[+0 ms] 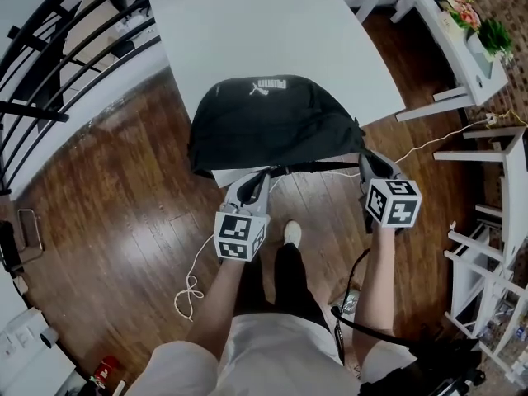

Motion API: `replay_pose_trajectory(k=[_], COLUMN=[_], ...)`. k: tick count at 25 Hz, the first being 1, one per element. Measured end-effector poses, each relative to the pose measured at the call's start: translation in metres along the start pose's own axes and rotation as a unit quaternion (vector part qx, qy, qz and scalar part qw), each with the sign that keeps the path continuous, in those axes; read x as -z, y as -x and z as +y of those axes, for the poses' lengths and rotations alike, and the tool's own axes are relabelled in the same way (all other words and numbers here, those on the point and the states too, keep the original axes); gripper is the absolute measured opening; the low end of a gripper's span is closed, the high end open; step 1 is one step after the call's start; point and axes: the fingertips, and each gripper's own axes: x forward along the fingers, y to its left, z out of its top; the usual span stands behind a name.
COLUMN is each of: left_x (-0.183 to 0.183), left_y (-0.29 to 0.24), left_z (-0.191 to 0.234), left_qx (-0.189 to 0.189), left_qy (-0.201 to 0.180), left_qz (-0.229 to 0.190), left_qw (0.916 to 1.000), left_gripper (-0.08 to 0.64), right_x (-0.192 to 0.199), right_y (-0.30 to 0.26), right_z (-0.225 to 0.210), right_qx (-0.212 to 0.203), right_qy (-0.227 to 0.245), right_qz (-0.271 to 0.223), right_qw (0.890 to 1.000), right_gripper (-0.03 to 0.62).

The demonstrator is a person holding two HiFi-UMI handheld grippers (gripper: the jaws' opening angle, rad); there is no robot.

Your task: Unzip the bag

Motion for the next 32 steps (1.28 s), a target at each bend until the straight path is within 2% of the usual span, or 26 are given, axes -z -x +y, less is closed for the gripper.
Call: replay_pose_trajectory(k=[9, 16, 22, 32], left_x=[0.009, 0.011, 0.01, 0.015], left_y=[0.016, 0.033, 0.042, 0.068], left_z=[0.031, 0.058, 0.072, 0.113], left_qx=[-0.016, -0.035, -0.035, -0.072], left_qy=[-0.004, 0.007, -0.006, -0.007], left_qz=[0.008, 0.01, 0.014, 0.019], left_qw=[0.9998, 0.9993, 0.9993, 0.9972], left_gripper=[0.025, 0.025, 0.025, 0.025], right_x=[0.003, 0.007, 0.011, 0.015], right_y=[-0.011, -0.017, -0.022, -0.026], right_z=[-0.006, -0.011, -0.016, -0.016], right_qx=[0.017, 0.029, 0.037, 0.043], right_qy=[0.001, -0.013, -0.023, -0.03], right_qz=[0.008, 0.01, 0.012, 0.018], right_qw=[1.0, 0.999, 0.999, 0.998], right_gripper=[0.034, 0.034, 0.034, 0.034])
